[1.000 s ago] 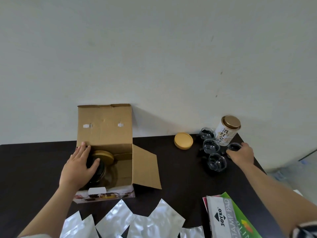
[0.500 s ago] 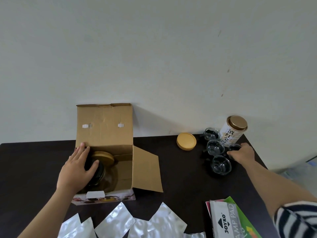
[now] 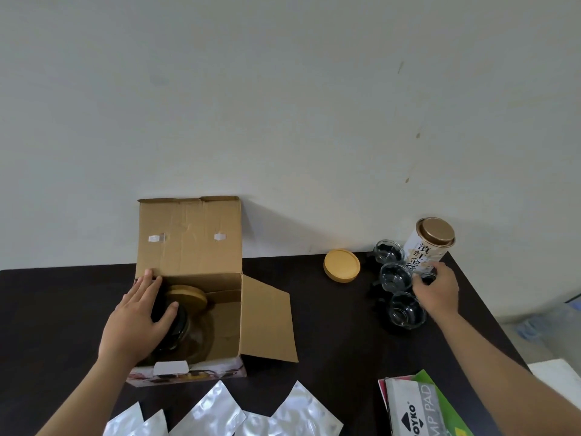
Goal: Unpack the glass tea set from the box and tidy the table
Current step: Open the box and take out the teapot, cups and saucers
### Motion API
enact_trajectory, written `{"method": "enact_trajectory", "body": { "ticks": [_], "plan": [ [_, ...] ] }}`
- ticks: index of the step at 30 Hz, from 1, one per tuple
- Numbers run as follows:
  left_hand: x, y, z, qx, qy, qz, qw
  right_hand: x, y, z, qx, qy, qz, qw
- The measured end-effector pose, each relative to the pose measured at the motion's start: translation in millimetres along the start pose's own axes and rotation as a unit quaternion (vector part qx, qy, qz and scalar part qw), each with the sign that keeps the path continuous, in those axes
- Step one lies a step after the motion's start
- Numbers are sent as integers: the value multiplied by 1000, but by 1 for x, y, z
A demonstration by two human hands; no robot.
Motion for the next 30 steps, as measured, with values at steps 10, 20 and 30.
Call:
{"method": "enact_trajectory", "body": {
  "ticks": [10,20,30],
  "plan": [
    [1,1,0,-4,4,11,1000,-78,-183,-143,227,-100,279,928],
    [8,8,-5,-2,0,-1,1000,-187,-311,-182,-232,-406,349,812],
    [5,5,-3,-1,9,-6,1000,-247,-313,-176,-306,-447,352,763]
  ]
}}
Point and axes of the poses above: each hand's wrist, its own z-axis towards the middle knuckle, its own x-axis out of the back of the hand, y = z × x, the point moved 4 cm from there along z, towards the middle knuckle, and after that the axes turned 14 degrees about x, right-handed, at the moved point
